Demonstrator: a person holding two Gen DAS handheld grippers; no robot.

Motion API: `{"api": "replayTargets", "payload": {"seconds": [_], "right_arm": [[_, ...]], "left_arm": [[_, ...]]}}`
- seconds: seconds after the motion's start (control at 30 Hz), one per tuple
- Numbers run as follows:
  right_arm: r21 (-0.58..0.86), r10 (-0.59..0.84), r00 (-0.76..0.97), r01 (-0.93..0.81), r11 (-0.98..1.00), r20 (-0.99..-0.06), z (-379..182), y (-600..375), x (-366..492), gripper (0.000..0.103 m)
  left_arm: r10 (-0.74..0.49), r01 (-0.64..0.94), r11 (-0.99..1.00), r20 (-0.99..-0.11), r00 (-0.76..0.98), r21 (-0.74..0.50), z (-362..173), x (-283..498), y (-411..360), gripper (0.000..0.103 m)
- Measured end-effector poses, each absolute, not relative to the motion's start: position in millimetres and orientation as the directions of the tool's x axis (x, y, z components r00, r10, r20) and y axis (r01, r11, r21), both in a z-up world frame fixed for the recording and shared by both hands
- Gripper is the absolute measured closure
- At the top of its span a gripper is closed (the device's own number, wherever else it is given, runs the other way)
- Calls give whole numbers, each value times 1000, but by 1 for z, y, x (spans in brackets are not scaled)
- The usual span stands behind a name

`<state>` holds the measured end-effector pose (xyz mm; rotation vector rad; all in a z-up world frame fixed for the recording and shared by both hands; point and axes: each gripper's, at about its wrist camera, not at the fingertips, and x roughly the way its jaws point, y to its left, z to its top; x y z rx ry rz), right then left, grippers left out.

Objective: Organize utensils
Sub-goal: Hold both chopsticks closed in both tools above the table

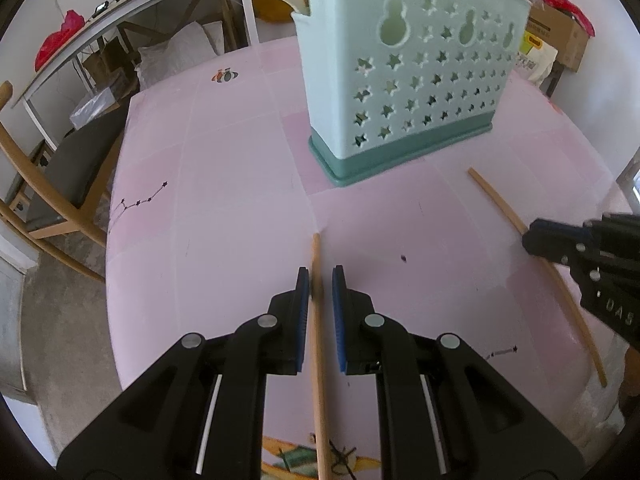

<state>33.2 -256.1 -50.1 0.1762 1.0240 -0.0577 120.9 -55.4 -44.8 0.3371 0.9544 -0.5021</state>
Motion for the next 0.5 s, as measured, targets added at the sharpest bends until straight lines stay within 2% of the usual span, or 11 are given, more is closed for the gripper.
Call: {"api": "replayTargets", "payload": {"seconds": [0.2, 0.27, 0.4, 0.5], "right_arm": [[131, 37, 527, 142, 981, -849, -51, -257, 33, 95], [135, 40, 526, 144, 980, -850, -50, -257, 34, 95], [151, 54, 525, 142, 978, -849, -51, -260, 34, 95], [149, 57, 526, 135, 980, -849, -51, -260, 35, 94]], "left_arm": [[-291, 548, 836, -835, 467, 15, -45, 138, -55, 93], [-299, 548, 836, -835, 461, 4, -46, 142, -54, 98], [-383, 522, 841, -838, 389, -142, -42, 152, -39, 100], [-405, 517, 841, -818, 407, -159, -32, 149, -28, 100]]}}
